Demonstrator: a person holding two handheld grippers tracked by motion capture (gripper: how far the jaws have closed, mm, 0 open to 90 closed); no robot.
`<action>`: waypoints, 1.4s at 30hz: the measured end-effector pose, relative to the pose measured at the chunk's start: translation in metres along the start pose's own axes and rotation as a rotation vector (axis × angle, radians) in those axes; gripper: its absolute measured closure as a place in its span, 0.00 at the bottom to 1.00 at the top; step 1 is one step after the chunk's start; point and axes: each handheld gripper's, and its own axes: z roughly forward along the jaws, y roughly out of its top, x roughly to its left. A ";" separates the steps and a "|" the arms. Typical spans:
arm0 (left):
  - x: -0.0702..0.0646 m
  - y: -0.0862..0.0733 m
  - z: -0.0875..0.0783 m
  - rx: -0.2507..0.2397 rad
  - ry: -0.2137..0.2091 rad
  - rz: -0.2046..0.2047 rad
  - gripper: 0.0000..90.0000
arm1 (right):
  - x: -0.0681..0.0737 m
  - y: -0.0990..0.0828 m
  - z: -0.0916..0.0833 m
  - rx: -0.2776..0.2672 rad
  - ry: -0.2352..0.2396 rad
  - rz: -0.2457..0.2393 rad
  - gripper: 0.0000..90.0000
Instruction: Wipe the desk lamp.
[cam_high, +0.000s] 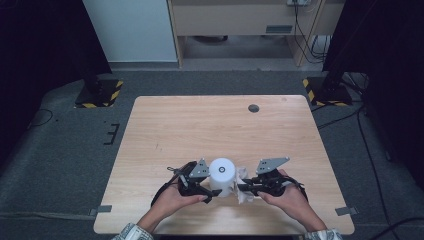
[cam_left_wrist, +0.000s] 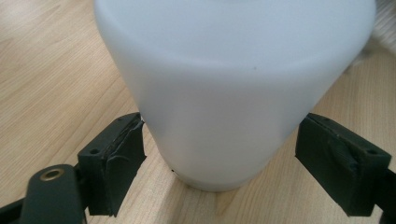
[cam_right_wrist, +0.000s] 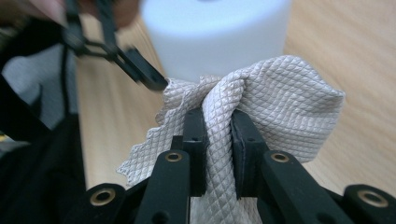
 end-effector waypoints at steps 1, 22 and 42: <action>0.000 0.000 0.000 -0.002 0.000 0.000 0.17 | 0.001 0.001 -0.002 -0.012 0.009 0.000 0.87; 0.002 0.000 -0.002 -0.020 -0.004 -0.014 0.18 | 0.003 0.004 -0.005 -0.021 0.015 -0.041 0.87; -0.002 0.006 -0.007 -0.059 0.009 -0.029 0.17 | 0.001 0.003 -0.008 -0.009 -0.018 -0.034 0.88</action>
